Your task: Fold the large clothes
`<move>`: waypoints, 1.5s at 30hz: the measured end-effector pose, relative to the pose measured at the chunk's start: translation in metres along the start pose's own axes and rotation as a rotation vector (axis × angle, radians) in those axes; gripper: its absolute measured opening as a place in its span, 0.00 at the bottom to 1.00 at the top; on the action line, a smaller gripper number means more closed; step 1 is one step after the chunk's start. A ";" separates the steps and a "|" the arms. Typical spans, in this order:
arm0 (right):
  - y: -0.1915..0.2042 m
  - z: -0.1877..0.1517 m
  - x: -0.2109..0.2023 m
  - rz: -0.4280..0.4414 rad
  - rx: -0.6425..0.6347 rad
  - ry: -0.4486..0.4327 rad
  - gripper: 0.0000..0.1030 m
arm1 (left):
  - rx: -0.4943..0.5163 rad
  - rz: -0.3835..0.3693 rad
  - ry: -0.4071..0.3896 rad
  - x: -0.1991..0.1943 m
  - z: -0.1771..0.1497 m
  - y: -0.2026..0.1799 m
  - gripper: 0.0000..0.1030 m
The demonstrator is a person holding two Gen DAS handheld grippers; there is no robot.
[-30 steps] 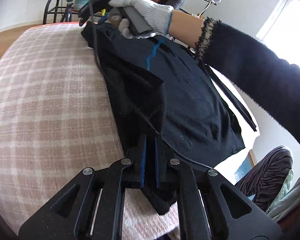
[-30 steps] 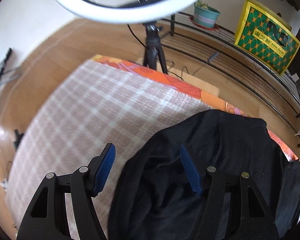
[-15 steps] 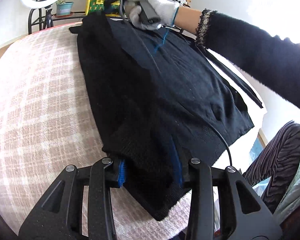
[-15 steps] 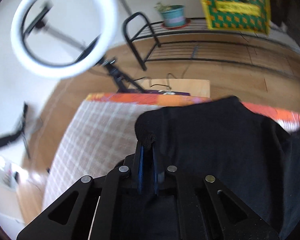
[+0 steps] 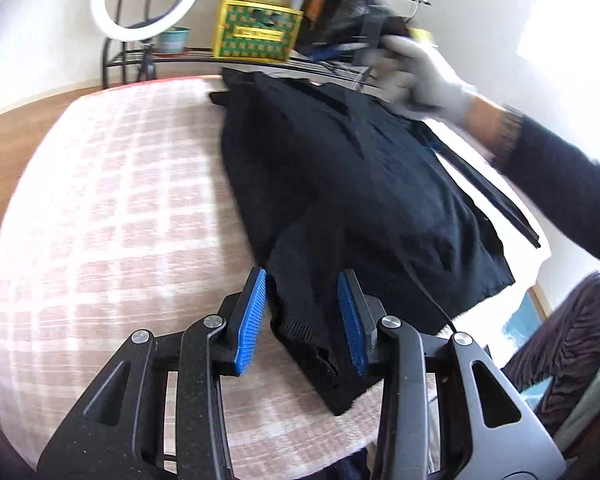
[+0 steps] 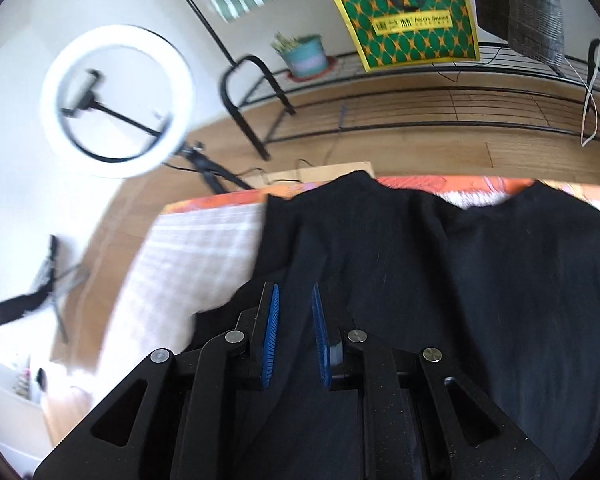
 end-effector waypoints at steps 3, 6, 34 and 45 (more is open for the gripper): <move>0.010 -0.029 -0.046 0.045 0.003 -0.007 0.15 | 0.003 0.049 0.021 0.003 -0.001 0.012 0.51; 0.022 -0.064 -0.103 0.079 -0.006 -0.025 0.15 | -0.043 0.057 0.061 0.015 -0.005 0.026 0.51; 0.003 -0.247 -0.173 0.096 0.003 0.029 0.25 | -0.151 0.134 0.247 0.041 -0.018 0.025 0.64; -0.011 -0.249 -0.186 0.066 -0.005 -0.007 0.25 | -0.121 0.129 0.165 0.038 -0.007 0.004 0.04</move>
Point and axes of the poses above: each gripper's, at about its wrist camera, not at the fingertips, and x roughly the way its jaws point, y to its left, z to its top, the point moved 4 cm from there along x, roughly the way its jaws point, and after that the axes turned 12 degrees about x, right-handed, at the moved point
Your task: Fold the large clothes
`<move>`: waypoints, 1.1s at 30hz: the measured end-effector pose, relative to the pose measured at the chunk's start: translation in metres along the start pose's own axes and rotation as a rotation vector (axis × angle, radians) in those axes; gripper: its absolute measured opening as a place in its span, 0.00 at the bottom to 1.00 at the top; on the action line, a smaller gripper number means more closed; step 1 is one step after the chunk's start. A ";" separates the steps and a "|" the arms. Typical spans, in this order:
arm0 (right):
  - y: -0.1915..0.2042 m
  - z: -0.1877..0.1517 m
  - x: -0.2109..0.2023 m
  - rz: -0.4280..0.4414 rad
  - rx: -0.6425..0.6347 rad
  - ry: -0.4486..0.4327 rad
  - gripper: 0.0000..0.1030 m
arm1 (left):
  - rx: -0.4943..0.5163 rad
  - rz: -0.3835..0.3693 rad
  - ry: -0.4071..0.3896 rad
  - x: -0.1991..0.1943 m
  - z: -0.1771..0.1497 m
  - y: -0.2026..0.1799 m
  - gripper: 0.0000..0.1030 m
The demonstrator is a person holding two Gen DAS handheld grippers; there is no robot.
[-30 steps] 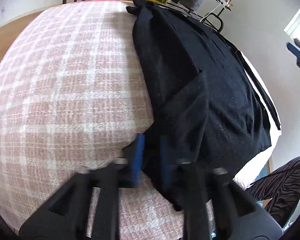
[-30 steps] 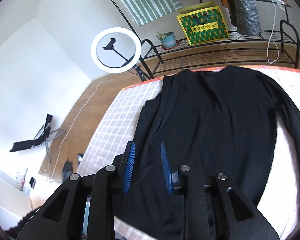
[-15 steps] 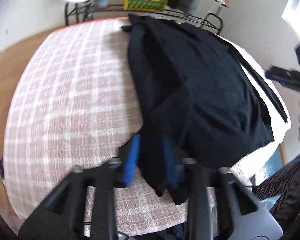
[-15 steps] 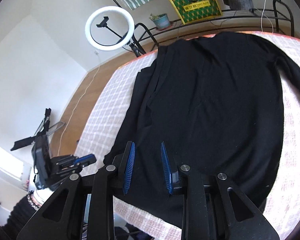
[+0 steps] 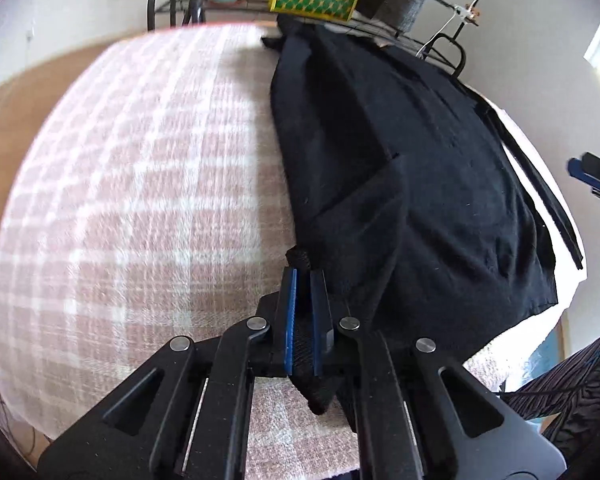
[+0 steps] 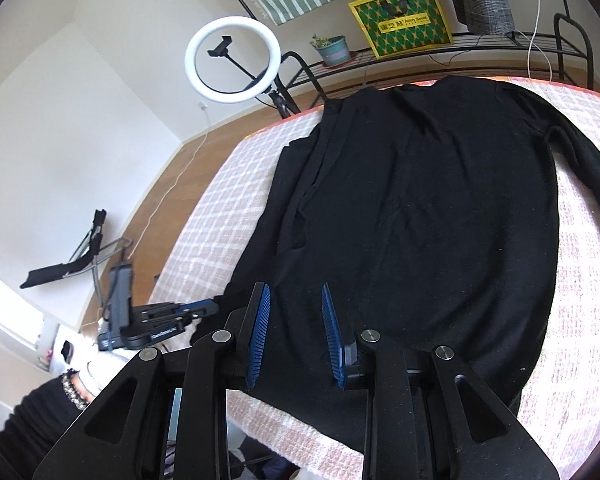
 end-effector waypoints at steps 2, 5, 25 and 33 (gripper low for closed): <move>-0.005 0.001 0.000 -0.003 0.015 0.002 0.25 | 0.022 -0.021 -0.030 -0.014 0.001 -0.011 0.04; -0.009 0.001 0.002 -0.004 0.033 0.007 0.25 | 0.071 -0.078 -0.061 -0.029 -0.001 -0.037 0.03; -0.007 0.003 0.036 -0.004 0.025 0.085 0.25 | 0.099 -0.209 -0.077 -0.037 0.042 -0.073 0.28; 0.003 0.018 0.047 -0.013 -0.029 0.095 0.35 | -0.120 -0.190 -0.172 -0.012 0.126 0.015 0.50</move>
Point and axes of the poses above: each gripper's, at about its wrist camera, not at the fingertips, and x roughly the way its jaws point, y to its left, z to its top, the point moved 4 cm from there along x, roughly the way its jaws point, and after that the axes turned 12 degrees about x, right-handed, at the moved point
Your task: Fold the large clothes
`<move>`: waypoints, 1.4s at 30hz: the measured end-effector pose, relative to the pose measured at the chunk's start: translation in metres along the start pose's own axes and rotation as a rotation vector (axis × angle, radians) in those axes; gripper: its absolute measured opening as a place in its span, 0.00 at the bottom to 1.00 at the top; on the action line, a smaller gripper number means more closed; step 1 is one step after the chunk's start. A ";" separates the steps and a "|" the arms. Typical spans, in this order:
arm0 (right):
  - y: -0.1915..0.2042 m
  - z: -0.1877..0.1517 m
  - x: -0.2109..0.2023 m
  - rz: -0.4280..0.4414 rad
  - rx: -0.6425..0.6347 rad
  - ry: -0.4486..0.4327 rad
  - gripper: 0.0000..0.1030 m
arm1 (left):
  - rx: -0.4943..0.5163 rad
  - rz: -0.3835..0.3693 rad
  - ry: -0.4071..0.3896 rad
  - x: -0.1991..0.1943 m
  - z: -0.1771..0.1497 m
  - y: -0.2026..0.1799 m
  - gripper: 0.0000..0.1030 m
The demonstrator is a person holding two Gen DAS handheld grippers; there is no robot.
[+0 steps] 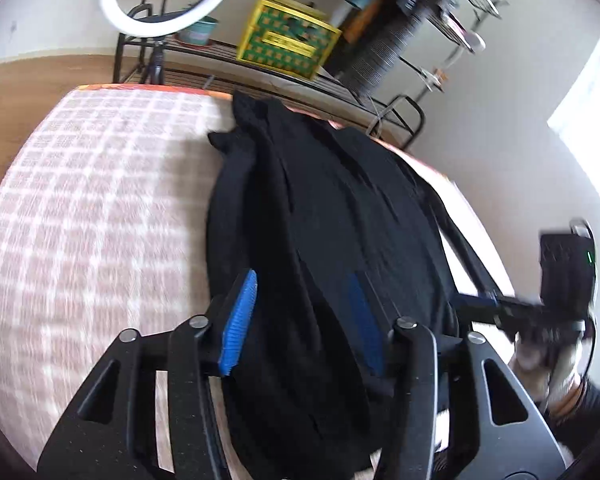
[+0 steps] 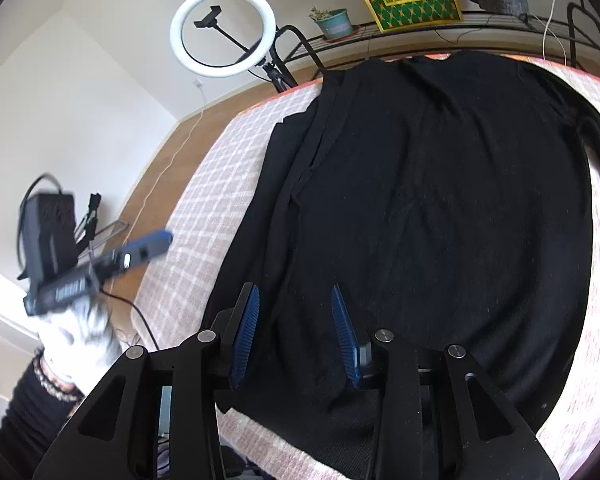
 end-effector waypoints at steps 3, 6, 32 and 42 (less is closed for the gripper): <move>0.002 0.020 0.001 0.000 -0.016 -0.017 0.47 | -0.078 -0.008 -0.015 0.021 0.029 0.037 0.57; -0.010 0.053 0.006 0.021 -0.003 -0.033 0.53 | -0.176 -0.038 -0.009 0.053 0.054 0.075 0.59; 0.004 0.328 0.244 -0.065 -0.109 -0.047 0.53 | -0.294 -0.216 0.037 0.195 0.093 0.151 0.27; 0.015 0.317 0.292 -0.117 -0.193 0.044 0.07 | -0.228 -0.154 0.000 0.188 0.095 0.146 0.02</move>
Point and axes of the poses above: each gripper's, at about its wrist camera, not at the fingertips, and x roughly the way its jaws point, y to its left, z to its top, the point moved 4 cm from there along x, roughly the way its jaws point, and after that the axes turned 12 degrees about x, right-handed, at the moved point
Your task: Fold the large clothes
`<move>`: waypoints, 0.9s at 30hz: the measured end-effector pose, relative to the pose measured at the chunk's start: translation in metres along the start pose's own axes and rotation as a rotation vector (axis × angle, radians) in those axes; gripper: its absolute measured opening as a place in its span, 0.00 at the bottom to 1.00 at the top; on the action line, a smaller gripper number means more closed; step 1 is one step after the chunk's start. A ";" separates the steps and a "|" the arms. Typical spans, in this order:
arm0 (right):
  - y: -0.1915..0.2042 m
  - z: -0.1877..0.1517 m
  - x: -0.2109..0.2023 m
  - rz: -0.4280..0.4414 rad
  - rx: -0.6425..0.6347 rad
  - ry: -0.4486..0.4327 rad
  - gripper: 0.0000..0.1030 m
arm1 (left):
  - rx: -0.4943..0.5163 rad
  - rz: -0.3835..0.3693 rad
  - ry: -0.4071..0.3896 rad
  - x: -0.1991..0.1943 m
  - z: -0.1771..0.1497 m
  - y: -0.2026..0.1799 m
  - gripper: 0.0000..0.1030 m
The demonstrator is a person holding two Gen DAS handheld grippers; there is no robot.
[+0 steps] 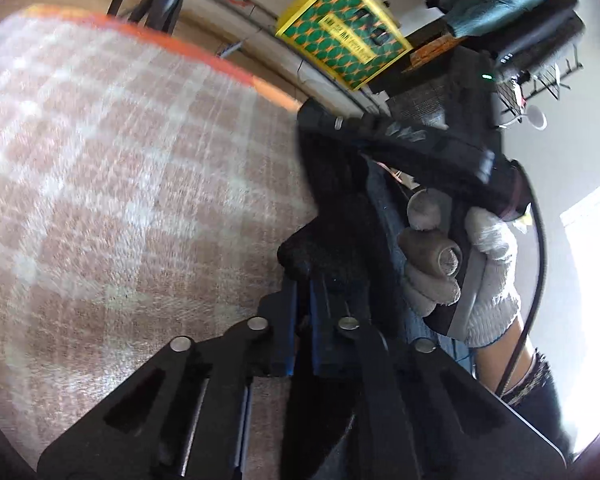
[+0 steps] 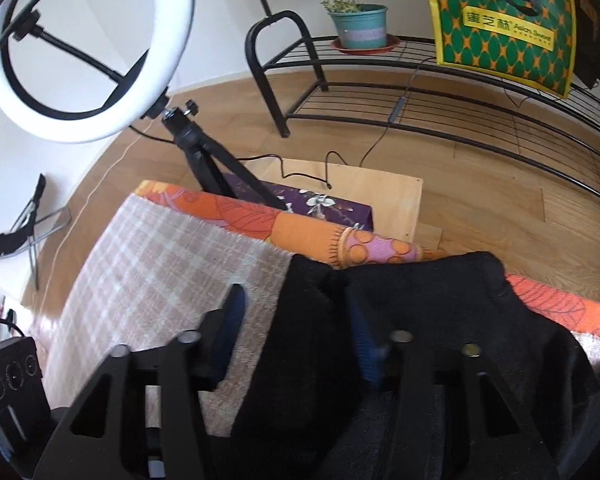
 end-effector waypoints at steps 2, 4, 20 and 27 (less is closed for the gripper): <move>0.001 0.002 -0.005 -0.037 -0.012 -0.023 0.05 | 0.021 0.055 -0.066 -0.017 0.003 -0.003 0.01; -0.002 0.012 -0.022 -0.017 0.014 -0.094 0.05 | 0.011 0.115 -0.130 -0.034 0.007 0.003 0.01; -0.039 0.024 -0.045 -0.183 0.147 -0.208 0.15 | 0.039 0.205 -0.081 -0.047 -0.001 0.009 0.23; -0.033 -0.023 -0.146 0.016 0.262 -0.250 0.21 | 0.151 0.179 -0.085 -0.113 -0.041 -0.044 0.23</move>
Point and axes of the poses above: each gripper's, at about its wrist camera, not at the fingertips, and x roughly the way its jaws point, y to its left, z to its top, the point moved 4 cm from there along x, roughly the way its jaws point, and after that the axes turned 12 degrees about x, right-handed, at the moved point
